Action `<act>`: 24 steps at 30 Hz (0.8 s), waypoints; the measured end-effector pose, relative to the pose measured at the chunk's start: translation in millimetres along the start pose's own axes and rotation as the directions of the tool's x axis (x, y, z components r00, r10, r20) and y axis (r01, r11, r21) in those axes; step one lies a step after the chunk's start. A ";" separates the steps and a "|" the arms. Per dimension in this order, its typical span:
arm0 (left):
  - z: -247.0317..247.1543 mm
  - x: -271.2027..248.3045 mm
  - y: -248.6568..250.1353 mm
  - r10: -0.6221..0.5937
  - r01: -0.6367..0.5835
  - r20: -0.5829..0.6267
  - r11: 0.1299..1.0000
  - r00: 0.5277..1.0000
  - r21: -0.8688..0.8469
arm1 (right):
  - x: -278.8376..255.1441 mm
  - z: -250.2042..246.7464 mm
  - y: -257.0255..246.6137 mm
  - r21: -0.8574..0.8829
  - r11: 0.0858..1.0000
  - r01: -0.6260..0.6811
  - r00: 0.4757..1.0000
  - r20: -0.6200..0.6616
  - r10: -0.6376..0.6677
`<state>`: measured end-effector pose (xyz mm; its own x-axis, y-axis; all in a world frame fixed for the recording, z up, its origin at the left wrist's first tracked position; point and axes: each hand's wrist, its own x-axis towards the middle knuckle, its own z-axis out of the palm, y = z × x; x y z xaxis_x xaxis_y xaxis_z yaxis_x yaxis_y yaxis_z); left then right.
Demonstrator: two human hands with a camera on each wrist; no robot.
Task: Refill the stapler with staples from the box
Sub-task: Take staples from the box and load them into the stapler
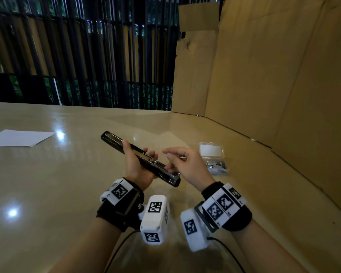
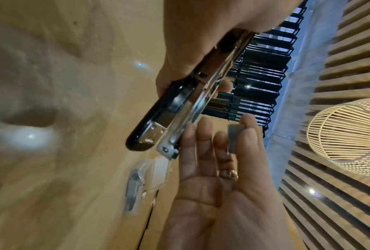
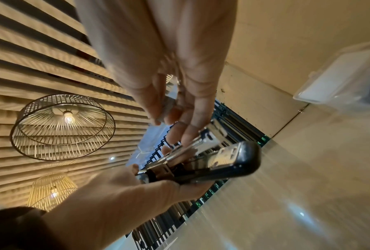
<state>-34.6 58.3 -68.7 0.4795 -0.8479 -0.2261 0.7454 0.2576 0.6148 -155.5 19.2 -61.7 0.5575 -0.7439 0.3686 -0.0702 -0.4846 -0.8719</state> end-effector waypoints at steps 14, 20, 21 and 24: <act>8.6 2.1 -1.0 0.183 -0.180 -0.014 0.954 0.983 -0.239 | 2.3 -5.3 -1.4 -0.364 0.916 0.170 0.980 -0.037 -0.196; 8.1 4.0 -0.8 0.218 -0.217 -0.023 0.948 0.976 -0.231 | 4.2 -14.8 -1.3 -0.536 0.805 0.255 0.966 0.170 -0.194; 7.9 4.2 -0.9 0.221 -0.220 -0.022 0.947 0.975 -0.234 | 4.3 -16.9 -1.9 -0.552 0.792 0.261 0.964 0.199 -0.178; 7.3 3.6 -2.6 0.225 -0.222 -0.013 0.949 0.974 -0.226 | 4.4 -22.7 -3.3 -0.596 0.754 0.277 0.953 0.269 -0.137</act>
<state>-38.1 51.2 -65.6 0.6409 -0.7621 -0.0915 0.7050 0.5373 0.4629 -171.6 7.1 -49.8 0.7637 -0.5186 0.3845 -0.3913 -0.8455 -0.3633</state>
